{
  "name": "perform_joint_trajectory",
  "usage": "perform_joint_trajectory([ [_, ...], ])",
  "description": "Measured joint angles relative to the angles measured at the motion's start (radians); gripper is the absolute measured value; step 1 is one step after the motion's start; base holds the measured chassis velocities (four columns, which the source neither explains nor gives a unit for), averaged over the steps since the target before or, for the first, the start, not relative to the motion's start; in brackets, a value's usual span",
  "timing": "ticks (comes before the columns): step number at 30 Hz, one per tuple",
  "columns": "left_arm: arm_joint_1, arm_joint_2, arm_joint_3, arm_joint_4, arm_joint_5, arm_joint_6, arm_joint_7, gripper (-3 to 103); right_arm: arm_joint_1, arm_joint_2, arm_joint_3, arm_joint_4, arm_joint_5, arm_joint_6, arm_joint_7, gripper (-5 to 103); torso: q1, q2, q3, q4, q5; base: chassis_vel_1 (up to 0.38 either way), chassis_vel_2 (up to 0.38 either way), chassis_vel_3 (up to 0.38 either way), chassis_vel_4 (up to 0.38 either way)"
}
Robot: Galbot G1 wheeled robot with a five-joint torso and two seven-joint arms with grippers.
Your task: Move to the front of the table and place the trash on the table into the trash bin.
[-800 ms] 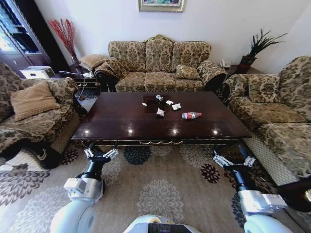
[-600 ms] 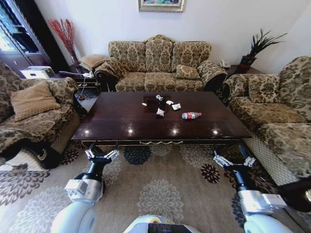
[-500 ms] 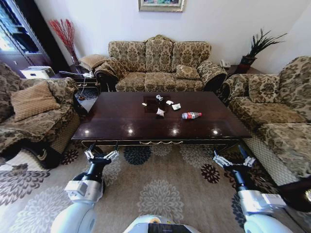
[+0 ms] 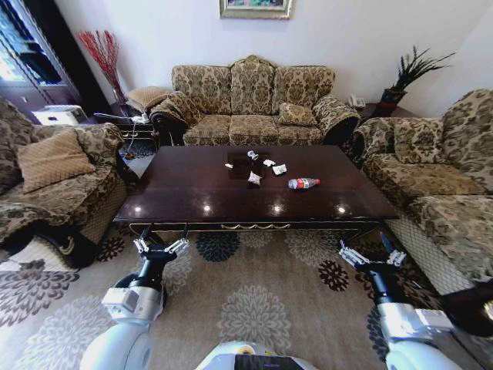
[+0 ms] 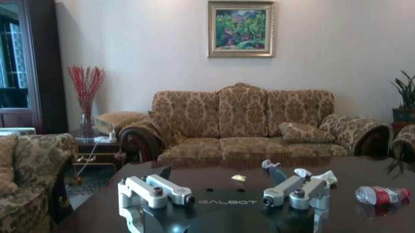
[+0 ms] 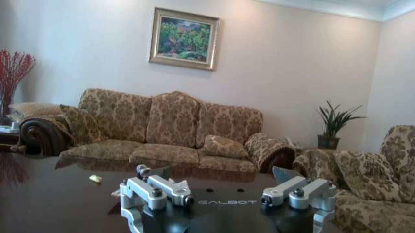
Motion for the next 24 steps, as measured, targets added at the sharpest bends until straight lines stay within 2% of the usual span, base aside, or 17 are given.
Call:
perform_joint_trajectory([
  [9,-0.002,-0.006,-0.004,0.013,0.017,-0.003,-0.005,100,0.0,0.0,-0.005,-0.007,-0.003,0.005,0.0,100,-0.002,-0.003,-0.001,0.0001,0.0,0.004,0.003,0.006,0.002],
  [15,-0.006,-0.007,0.004,0.033,0.038,-0.057,-0.039,100,-0.002,0.001,-0.005,-0.017,-0.021,0.006,0.0,100,-0.004,-0.006,-0.003,0.0004,-0.0001,0.028,0.029,0.042,0.037],
  [24,-0.005,-0.004,0.007,0.034,0.043,-0.065,-0.039,100,-0.006,0.007,-0.01,-0.021,-0.05,0.011,0.006,100,-0.004,-0.007,-0.003,0.0002,0.0002,0.019,0.019,-0.025,-0.027],
])
